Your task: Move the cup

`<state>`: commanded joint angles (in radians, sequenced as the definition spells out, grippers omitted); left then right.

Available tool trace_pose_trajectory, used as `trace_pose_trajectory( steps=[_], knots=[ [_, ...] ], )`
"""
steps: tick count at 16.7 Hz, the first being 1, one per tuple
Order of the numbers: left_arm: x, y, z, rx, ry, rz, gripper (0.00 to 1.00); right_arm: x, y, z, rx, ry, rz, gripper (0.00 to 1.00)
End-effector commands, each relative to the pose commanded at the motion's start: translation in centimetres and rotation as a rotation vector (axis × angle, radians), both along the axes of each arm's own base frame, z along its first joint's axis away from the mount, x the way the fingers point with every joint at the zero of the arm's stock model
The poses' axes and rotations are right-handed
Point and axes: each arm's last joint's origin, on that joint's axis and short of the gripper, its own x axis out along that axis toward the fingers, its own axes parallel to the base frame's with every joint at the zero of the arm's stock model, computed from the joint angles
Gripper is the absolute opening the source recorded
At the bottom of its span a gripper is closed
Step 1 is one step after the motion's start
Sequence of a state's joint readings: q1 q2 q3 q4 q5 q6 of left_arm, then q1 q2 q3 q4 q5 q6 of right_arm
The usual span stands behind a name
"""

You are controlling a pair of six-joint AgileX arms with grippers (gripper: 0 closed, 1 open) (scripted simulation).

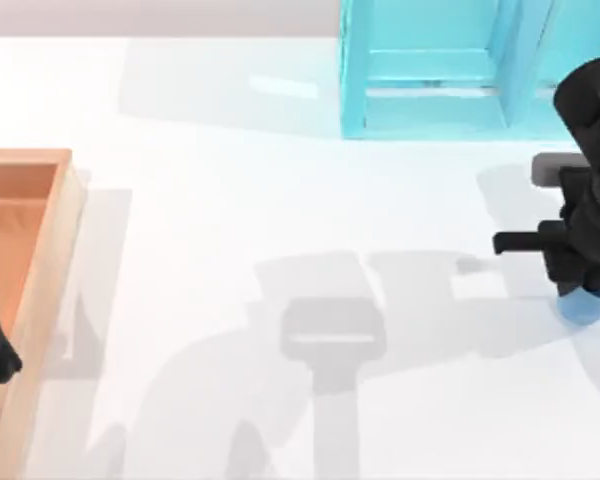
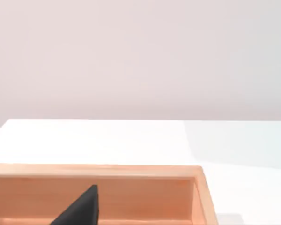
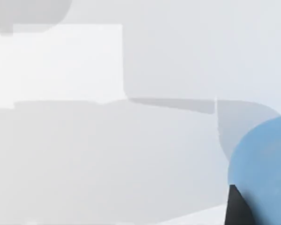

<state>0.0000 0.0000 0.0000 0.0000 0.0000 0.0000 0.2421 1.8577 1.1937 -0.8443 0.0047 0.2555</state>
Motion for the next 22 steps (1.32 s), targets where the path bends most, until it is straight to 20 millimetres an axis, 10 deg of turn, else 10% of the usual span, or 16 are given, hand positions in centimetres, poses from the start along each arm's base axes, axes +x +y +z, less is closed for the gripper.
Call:
trace_pose_trajectory(
  steps=[5,18,22],
  knots=[
    [0.0,0.0,0.0,0.0,0.0,0.0,1.0,-0.09,-0.2,-0.88,0.0,0.005,-0.003,0.0],
    [0.0,0.0,0.0,0.0,0.0,0.0,1.0,-0.09,-0.2,-0.88,0.0,0.005,-0.003,0.98],
    [0.0,0.0,0.0,0.0,0.0,0.0,1.0,-0.09,-0.2,-0.88,0.0,0.005,-0.003,1.0]
  ],
)
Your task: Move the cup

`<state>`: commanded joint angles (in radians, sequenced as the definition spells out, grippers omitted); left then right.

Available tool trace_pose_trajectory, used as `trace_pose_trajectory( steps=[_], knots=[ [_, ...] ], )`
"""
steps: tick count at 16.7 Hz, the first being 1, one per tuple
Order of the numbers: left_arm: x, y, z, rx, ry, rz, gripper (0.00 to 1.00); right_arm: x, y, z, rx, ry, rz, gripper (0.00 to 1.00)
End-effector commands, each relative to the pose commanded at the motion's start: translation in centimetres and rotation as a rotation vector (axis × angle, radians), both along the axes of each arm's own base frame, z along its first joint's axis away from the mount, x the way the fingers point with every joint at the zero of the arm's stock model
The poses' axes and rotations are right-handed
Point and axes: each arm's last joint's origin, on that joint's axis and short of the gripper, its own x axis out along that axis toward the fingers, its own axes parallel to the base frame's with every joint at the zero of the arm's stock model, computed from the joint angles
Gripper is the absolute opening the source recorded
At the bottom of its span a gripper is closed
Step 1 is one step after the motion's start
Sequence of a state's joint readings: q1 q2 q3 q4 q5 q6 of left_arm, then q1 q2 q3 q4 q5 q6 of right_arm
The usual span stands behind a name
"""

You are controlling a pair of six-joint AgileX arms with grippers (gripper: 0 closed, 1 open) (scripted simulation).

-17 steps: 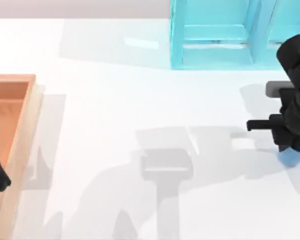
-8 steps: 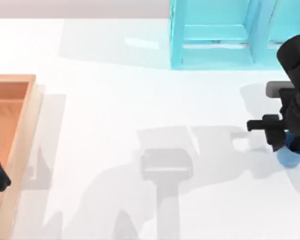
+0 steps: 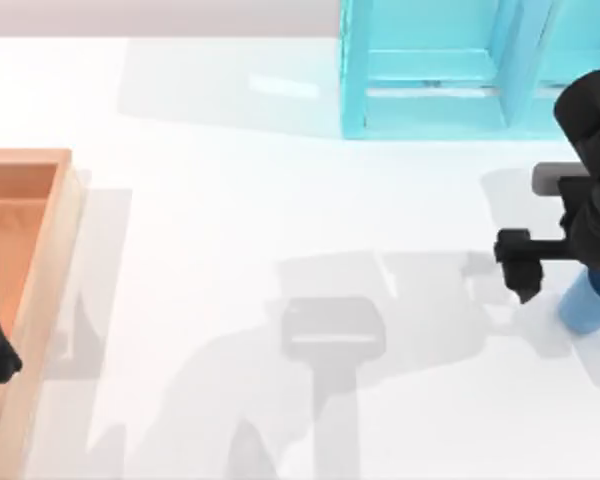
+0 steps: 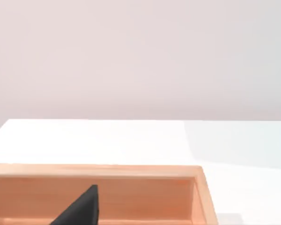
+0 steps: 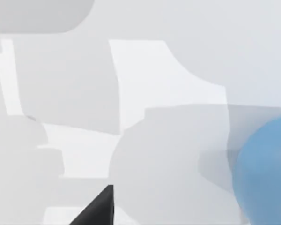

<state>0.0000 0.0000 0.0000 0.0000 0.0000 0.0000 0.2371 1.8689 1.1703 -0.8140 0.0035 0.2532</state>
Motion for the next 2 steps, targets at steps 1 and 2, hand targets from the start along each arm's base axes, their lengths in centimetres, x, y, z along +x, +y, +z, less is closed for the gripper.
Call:
trace_pose_trajectory(
  steps=[1,2],
  knots=[
    [0.0,0.0,0.0,0.0,0.0,0.0,1.0,0.0,0.0,0.0,0.0,0.0,0.0,1.0],
    [0.0,0.0,0.0,0.0,0.0,0.0,1.0,0.0,0.0,0.0,0.0,0.0,0.0,1.0]
  ],
)
